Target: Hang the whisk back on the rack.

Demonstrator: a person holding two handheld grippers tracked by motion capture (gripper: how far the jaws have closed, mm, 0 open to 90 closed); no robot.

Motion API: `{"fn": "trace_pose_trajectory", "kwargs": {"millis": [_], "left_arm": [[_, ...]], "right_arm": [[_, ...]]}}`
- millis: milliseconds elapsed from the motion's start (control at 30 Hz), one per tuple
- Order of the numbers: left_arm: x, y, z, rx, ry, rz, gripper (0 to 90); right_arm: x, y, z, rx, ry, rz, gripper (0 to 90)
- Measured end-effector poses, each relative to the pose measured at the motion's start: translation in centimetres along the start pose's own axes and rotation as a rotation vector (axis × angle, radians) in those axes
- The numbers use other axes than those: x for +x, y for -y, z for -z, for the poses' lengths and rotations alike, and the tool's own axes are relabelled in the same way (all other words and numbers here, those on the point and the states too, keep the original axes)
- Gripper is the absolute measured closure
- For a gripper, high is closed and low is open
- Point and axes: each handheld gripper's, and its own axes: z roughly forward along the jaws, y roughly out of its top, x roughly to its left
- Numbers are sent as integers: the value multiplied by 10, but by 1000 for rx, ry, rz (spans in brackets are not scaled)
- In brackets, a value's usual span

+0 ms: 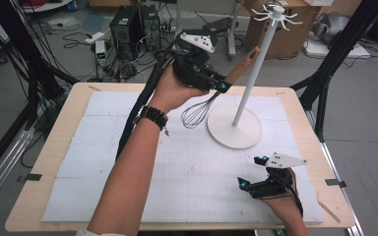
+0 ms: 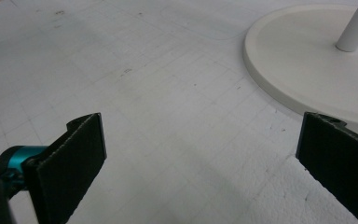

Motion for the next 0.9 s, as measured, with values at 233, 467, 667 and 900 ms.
{"fn": "trace_pose_trajectory", "kwargs": {"millis": [233,467,667,900], "left_arm": [[8,-14,1,-27,22,-11,713],[18,-29,-1,-14,5,-14,713],[25,-44,-10,-12,-6,-20,713],[27,-54,-16,-12,-8,-26,713]], "right_arm": [[1,1,0,7,2,6,6],[0,1,0,6,3,8,6],[0,1,-1,10,1,5,6],[1,1,-1,8,0,7,6]]}}
